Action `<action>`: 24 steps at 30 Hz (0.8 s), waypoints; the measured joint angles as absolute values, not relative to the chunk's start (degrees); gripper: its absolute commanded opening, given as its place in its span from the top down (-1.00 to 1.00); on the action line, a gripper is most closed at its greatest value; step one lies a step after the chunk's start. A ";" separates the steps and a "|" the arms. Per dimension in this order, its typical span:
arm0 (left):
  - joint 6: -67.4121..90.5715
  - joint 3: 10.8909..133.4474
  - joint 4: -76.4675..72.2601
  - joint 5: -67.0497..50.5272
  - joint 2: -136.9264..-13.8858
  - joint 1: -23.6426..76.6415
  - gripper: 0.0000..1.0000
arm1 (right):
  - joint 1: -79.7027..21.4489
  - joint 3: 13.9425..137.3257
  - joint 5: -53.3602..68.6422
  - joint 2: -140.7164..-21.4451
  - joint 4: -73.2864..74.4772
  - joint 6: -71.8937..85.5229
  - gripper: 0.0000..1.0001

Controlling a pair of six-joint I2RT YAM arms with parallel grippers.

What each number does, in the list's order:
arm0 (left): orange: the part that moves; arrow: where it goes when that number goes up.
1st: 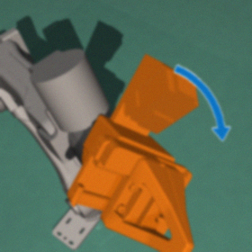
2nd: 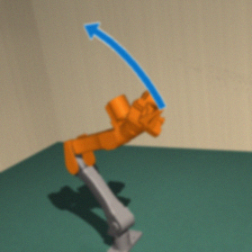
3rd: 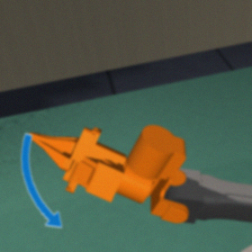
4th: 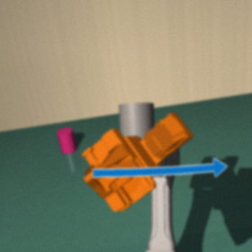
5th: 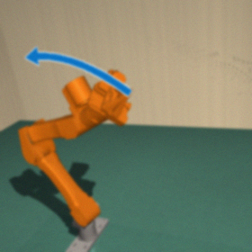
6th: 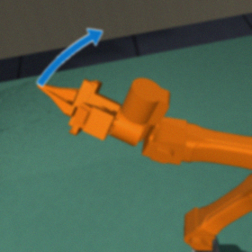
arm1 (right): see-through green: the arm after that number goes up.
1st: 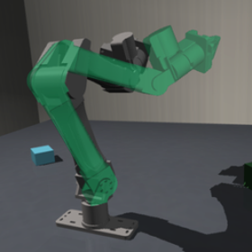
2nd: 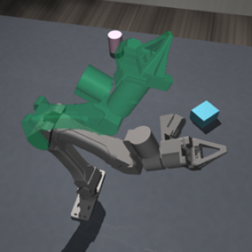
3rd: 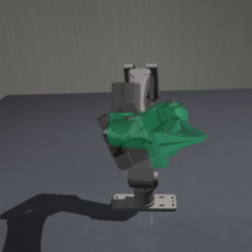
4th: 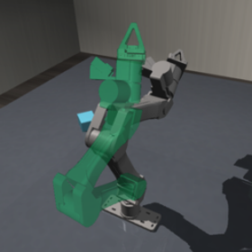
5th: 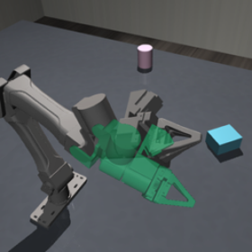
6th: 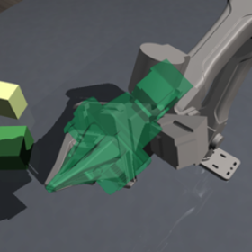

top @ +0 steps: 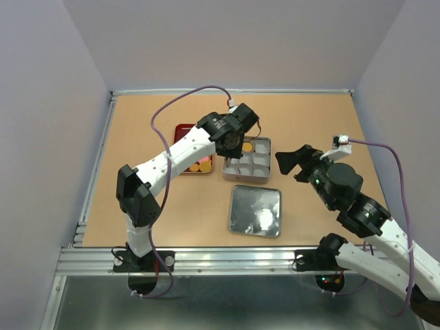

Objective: Pack the cookies

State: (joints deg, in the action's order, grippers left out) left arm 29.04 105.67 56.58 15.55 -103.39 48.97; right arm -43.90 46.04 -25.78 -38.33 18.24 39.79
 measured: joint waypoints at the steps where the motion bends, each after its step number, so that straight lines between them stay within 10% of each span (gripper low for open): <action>1: 29.06 106.63 56.31 14.98 -104.33 49.58 0.61 | -43.90 46.13 -26.81 -37.32 18.61 39.64 -0.97; 24: 30.09 117.73 51.72 11.27 -116.11 53.56 0.62 | -43.90 46.46 -29.63 -35.70 25.45 40.29 -0.98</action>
State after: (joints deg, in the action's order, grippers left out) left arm 30.09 117.73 51.72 11.27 -116.11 53.56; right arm -43.90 46.46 -29.63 -35.70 25.45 40.29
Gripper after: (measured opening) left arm 0.348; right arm 0.990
